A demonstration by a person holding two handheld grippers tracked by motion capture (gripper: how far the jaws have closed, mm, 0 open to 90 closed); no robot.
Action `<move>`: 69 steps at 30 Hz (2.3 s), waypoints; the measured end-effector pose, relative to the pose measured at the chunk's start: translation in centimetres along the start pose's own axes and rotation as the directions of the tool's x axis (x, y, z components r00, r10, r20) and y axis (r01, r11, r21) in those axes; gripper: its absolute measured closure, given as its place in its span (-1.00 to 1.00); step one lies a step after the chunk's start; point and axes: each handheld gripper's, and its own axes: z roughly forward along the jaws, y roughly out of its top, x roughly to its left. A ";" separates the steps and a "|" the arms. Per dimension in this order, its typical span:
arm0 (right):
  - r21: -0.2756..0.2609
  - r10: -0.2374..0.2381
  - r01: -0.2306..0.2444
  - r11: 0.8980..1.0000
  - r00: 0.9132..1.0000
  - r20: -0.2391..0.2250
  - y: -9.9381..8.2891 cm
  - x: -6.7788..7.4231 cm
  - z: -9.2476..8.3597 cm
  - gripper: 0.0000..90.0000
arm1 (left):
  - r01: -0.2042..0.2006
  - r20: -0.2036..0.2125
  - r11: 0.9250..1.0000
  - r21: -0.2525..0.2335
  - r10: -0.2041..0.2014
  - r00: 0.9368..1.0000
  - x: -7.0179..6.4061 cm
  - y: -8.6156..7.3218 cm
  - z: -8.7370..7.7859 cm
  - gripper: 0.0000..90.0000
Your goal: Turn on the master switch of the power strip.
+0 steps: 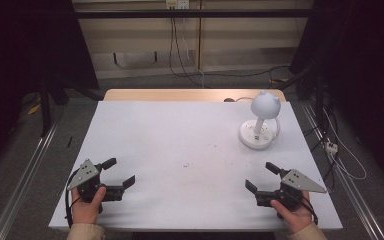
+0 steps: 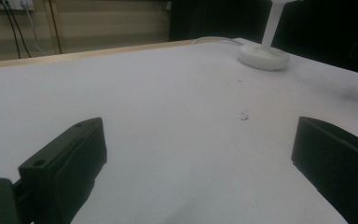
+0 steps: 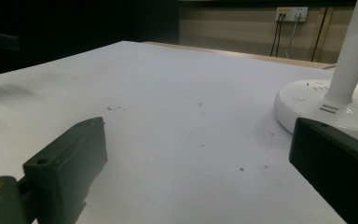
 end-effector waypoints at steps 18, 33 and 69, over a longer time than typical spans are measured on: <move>0.012 -0.014 0.014 1.000 1.000 0.014 0.6 -0.7 0.7 -0.90 | 0.001 0.006 1.000 -0.006 -0.001 1.000 -0.1 0.1 0.0 -0.94; 0.035 -0.046 0.044 0.998 0.997 0.056 1.8 -2.2 1.5 -0.86 | -0.002 0.022 1.000 -0.014 0.002 1.000 -0.4 0.3 0.4 -0.94; 0.080 -0.038 0.030 0.996 0.994 0.105 2.9 -4.9 3.3 -0.69 | 0.003 0.040 1.000 -0.025 -0.002 0.999 -0.5 0.4 0.4 -0.94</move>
